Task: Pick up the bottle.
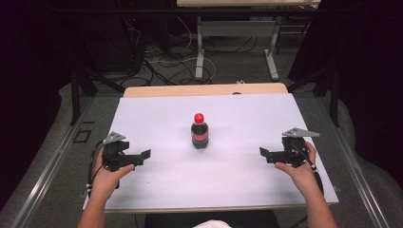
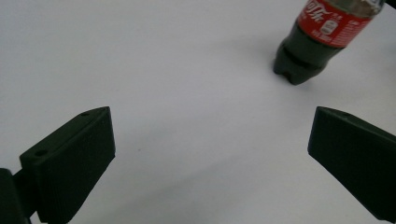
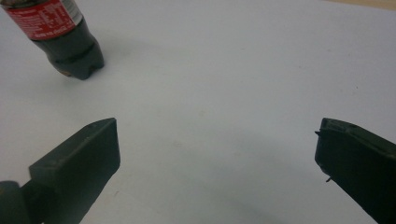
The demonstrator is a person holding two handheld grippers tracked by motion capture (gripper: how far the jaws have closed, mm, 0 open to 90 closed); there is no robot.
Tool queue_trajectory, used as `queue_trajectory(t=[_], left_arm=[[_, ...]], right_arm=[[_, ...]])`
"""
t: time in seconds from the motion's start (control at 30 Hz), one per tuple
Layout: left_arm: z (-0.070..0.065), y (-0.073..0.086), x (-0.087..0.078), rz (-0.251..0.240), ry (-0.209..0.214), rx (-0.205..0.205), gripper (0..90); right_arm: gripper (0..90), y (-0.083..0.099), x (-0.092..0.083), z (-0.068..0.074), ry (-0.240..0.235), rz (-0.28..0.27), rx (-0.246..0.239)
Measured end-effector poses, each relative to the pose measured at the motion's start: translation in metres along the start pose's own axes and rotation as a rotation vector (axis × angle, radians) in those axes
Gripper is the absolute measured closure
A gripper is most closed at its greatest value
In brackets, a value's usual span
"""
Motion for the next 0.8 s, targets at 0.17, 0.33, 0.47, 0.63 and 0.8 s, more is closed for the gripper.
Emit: queue_trajectory(t=[0.17,0.33,0.47,0.63,0.8], left_arm=[[-0.020,-0.011,0.006,-0.016,0.029,0.041,0.9],[-0.043,-0.020,0.017,-0.019,0.063,0.100,1.0],[-0.057,-0.028,0.026,-0.037,0.080,0.116,1.0],[-0.068,-0.036,0.042,-0.028,0.106,0.148,1.0],[-0.076,-0.044,0.058,-0.039,0.131,0.142,2.1]], right_arm=[[0.1,-0.004,-0.003,0.011,0.000,-0.006,-0.028],[0.2,-0.006,-0.002,0.018,-0.017,-0.020,-0.037],[1.0,-0.008,0.000,0.023,-0.012,-0.024,-0.051],[1.2,-0.006,0.003,0.026,-0.024,-0.016,-0.054],[1.2,-0.006,0.005,0.029,-0.029,-0.012,-0.047]])
Point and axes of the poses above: each handheld gripper's, and its own axes: x roughly forward along the jaws, y roughly out of its underside, z roughly to its left, the point moved 6 cm from there along x, roughly forward along the jaws, and after that the axes turned 3 degrees about -z, right-handed, at the moved point
